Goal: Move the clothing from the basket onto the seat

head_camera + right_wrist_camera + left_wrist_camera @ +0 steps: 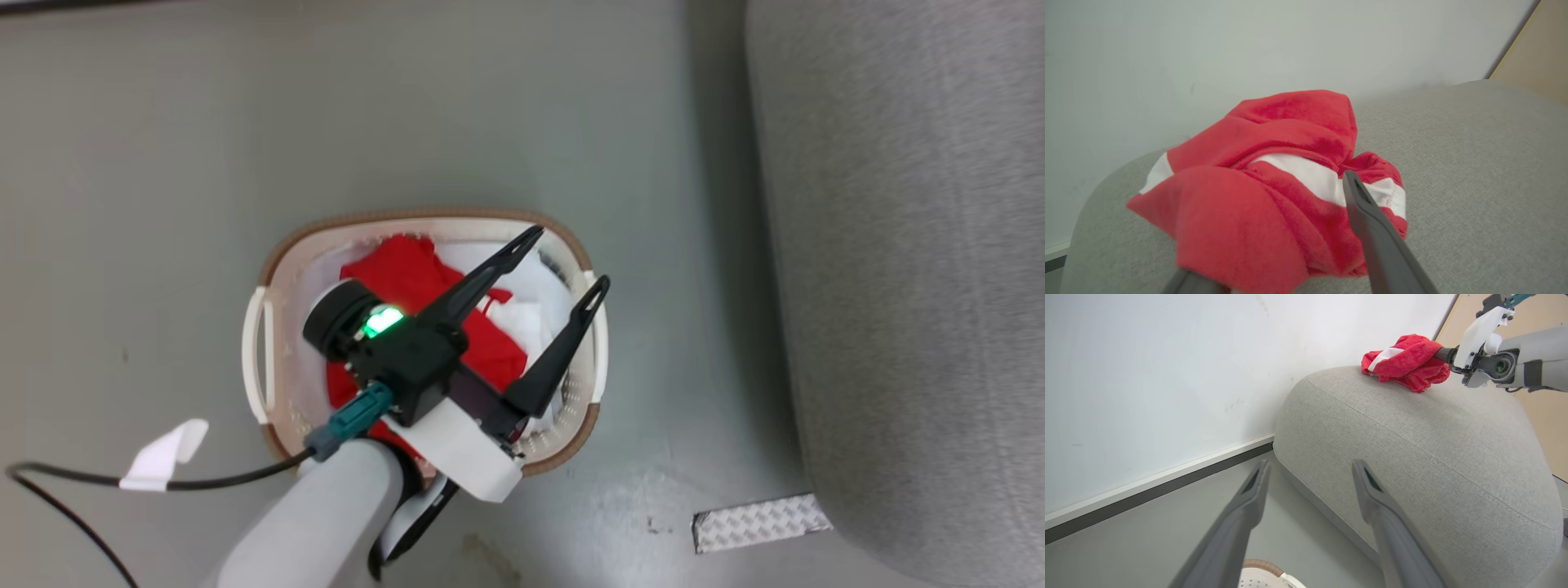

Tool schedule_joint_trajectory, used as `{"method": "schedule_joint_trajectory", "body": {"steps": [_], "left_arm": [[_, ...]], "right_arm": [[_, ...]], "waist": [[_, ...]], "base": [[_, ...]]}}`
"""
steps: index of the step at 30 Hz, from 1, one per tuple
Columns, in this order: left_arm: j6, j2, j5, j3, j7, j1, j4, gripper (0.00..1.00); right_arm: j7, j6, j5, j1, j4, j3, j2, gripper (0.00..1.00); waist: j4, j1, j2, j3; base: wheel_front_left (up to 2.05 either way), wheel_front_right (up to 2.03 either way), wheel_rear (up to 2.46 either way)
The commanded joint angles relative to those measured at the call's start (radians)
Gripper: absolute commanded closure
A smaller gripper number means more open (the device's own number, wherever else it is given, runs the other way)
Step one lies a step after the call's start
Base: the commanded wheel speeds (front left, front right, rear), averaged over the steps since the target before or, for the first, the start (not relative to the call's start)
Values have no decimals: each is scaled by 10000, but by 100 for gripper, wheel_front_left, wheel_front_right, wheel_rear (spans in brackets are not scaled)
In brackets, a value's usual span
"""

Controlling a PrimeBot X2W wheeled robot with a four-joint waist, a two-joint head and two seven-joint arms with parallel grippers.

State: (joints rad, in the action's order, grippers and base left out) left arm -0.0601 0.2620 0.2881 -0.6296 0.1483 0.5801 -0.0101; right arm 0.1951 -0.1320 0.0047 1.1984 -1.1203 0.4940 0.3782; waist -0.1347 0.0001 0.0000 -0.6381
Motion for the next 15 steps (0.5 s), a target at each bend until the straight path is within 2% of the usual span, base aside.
{"method": "schedule_joint_trajectory", "body": {"steps": [1,10,15], "left_arm": [[60,85,208,57,99,-220,-65,0],[293,244,645,363,542,-977,-456,0],[535,328,938,690,873,-1728,-779,0]], "right_arm": [[127,25,-43,-288,-88,-159,-112,0],[562,25,298,-1617,171,-1147,-811,0],[705,25,752,-2955,1236,-1964,-1099,0]], "waist": [[-242,-1,0,441],[-482,-1,0,1754],[-456,-1,0,2745]], "base": [[0,0,0],[0,0,0],[0,0,0]]}}
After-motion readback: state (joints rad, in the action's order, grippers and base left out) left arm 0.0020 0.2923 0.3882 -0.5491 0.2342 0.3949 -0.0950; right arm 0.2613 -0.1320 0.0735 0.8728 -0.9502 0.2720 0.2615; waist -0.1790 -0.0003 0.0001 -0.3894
